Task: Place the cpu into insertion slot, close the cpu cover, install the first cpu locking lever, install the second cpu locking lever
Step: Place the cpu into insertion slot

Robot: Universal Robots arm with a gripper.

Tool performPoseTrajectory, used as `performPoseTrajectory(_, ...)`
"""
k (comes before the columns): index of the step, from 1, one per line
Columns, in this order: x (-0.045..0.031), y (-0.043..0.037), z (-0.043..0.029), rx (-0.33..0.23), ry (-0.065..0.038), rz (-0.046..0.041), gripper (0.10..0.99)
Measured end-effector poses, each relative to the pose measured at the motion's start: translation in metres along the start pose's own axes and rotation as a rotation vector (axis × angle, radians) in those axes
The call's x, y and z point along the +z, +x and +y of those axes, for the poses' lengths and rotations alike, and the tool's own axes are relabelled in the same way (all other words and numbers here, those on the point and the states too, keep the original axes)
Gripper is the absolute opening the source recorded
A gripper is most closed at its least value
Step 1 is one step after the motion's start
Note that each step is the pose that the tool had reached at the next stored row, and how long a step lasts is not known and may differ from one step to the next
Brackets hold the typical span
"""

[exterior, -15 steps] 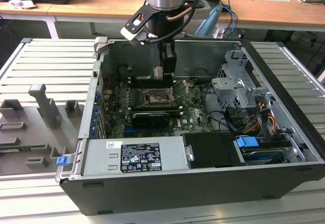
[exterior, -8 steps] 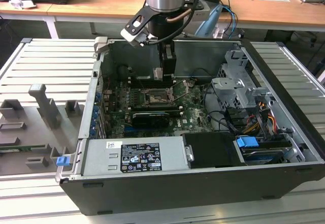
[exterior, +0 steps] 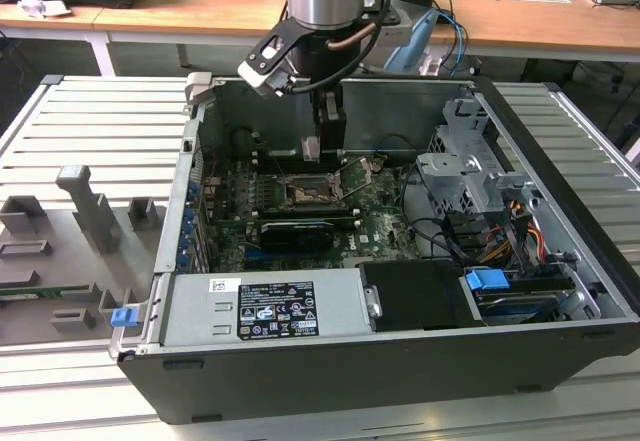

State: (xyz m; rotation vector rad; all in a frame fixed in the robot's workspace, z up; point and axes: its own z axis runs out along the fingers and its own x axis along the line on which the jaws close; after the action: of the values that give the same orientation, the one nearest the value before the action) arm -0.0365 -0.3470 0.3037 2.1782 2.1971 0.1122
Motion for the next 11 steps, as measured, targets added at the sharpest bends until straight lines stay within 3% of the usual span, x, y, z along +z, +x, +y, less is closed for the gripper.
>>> performPoseTrajectory(11,0.0116,-0.0002,-0.001,0.003,0.0,-0.0003,0.541)
